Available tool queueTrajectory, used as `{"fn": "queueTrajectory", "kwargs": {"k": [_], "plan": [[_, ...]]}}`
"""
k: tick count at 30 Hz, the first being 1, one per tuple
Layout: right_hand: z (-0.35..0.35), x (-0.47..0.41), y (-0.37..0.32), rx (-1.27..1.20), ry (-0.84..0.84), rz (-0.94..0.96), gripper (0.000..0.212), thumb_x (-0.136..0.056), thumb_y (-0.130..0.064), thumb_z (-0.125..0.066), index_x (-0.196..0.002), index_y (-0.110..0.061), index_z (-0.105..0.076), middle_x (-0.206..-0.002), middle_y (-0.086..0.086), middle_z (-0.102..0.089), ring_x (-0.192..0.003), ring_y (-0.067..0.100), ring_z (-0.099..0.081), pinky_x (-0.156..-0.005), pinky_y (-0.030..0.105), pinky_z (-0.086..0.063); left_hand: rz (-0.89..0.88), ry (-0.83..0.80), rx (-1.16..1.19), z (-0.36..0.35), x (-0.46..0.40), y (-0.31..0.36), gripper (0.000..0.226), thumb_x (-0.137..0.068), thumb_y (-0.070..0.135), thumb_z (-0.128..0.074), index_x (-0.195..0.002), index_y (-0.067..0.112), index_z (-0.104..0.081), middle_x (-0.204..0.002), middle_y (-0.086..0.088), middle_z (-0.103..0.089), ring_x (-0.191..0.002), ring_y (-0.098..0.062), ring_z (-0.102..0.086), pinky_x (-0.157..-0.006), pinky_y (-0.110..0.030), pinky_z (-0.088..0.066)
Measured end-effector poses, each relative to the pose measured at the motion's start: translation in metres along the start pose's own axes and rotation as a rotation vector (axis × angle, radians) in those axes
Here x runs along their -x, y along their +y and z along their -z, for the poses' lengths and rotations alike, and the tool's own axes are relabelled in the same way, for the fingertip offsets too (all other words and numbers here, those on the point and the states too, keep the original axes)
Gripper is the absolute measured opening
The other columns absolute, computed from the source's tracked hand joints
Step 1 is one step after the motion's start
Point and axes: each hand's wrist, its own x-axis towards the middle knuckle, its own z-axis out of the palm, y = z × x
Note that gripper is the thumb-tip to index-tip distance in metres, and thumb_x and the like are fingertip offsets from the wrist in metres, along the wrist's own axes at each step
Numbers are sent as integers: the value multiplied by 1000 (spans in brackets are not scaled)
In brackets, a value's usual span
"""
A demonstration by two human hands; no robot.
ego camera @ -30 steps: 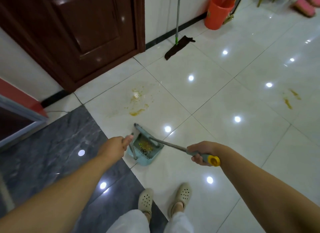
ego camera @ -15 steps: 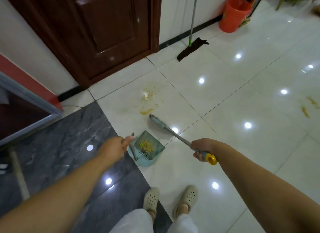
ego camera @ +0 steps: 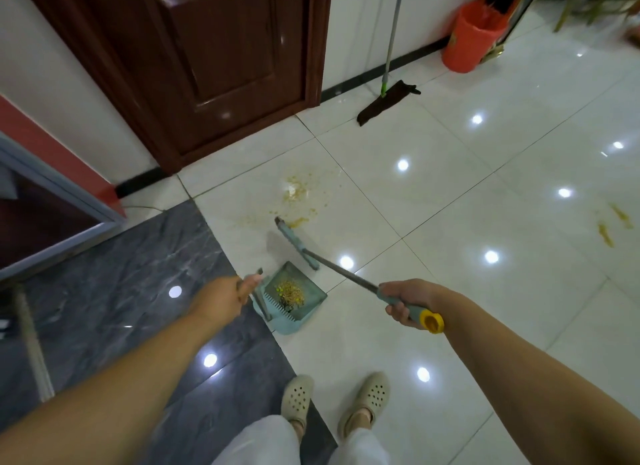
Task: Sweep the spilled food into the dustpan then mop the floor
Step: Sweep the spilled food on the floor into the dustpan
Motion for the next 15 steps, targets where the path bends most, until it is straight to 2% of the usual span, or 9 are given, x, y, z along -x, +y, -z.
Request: {"fn": "queueTrajectory", "kwargs": {"k": [4,9,12,15], "plan": [[-2,-7,-6,25,65,-1,12,-93,-14,-54,-96,-3,-50,-53,11,-53,-28,9,-40,-32,13,-39,20,29,-4,9,2,-5,56,-96,53,-34,-60,15,-53,-52,-2,-56,-57,-20,-56,-58,-24,-39],[-12,-18,3,64,90,-51,13,-93,-12,-54,-90,0,-49,-62,13,-52,-27,10,-42,-32,14,-40,21,22,-48,12,5,-10,56,-96,53,-33,-62,15,-54,-53,-1,-56,-61,-21,-57,-67,-29,-42],[-24,-16,12,78,43,-80,14,-92,-13,-57,-96,-1,-51,-49,11,-55,-29,10,-43,-32,15,-41,37,34,-45,10,5,-13,57,-96,55,-33,-63,15,-55,-52,0,-57,-59,-19,-57,-64,-28,-42],[-30,-5,16,10,-37,-92,16,-92,-14,-59,-98,-1,-51,-52,11,-54,-30,9,-42,-32,15,-41,58,20,30,7,4,-15,56,-95,54,-34,-61,14,-54,-51,-1,-56,-54,-18,-56,-56,-24,-37]]}}
